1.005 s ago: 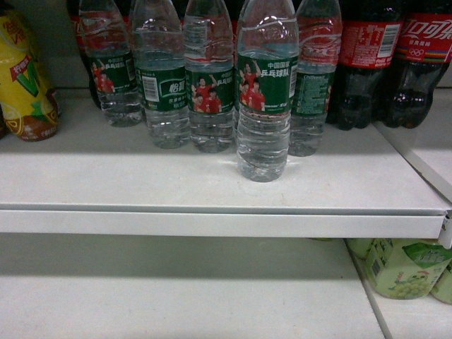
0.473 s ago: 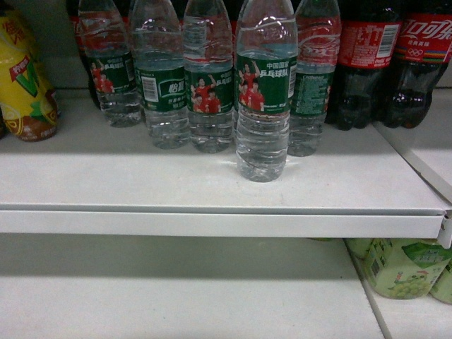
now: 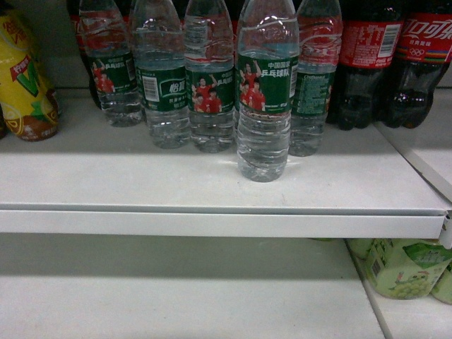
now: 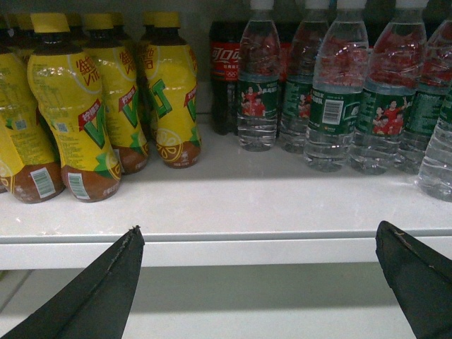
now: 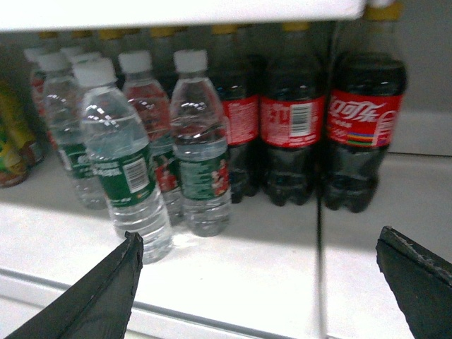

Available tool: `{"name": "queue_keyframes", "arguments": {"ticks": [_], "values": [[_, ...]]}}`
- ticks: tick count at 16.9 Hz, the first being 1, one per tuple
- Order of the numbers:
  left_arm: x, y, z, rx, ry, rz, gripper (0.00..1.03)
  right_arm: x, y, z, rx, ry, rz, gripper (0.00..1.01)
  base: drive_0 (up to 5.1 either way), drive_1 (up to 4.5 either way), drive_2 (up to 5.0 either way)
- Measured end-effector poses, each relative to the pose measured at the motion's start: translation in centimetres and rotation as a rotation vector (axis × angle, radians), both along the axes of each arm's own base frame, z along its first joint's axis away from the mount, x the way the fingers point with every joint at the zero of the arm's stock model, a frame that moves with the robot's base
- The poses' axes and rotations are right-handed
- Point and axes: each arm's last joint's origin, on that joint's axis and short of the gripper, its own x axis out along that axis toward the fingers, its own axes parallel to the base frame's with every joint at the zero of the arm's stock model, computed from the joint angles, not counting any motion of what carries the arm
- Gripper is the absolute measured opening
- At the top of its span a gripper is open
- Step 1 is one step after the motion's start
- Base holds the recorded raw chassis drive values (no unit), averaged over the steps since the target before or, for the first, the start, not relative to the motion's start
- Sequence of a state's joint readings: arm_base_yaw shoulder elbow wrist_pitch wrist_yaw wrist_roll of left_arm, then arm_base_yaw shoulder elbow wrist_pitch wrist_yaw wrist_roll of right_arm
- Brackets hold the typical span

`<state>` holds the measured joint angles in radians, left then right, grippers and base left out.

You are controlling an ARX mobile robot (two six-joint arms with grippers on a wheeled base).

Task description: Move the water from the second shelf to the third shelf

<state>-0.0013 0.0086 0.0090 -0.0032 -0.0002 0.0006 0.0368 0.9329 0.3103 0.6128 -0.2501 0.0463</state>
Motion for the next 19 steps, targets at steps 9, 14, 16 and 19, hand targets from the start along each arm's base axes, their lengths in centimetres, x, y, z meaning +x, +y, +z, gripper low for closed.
{"name": "queue_keyframes", "arguments": {"ticks": [9,14,16,19], "values": [[0.0,0.0,0.0,0.000,0.000,0.000,0.98,4.8,11.2,-4.8,-0.070,0.158,0.245,0.98,0.0,0.00,0.0],[0.0,0.0,0.0,0.000,0.000,0.000,0.98,7.3,13.4,-4.4,-0.030,0.215,0.222,0.98,0.0,0.00,0.0],[0.0,0.0,0.0,0.000,0.000,0.000,0.98,8.1,13.7,-4.1,-0.010,0.235,0.215,0.98,0.0,0.00,0.0],[0.0,0.0,0.0,0.000,0.000,0.000,0.98,10.3,14.5,-2.9,0.015,0.263,0.162,0.98,0.0,0.00,0.0]]}}
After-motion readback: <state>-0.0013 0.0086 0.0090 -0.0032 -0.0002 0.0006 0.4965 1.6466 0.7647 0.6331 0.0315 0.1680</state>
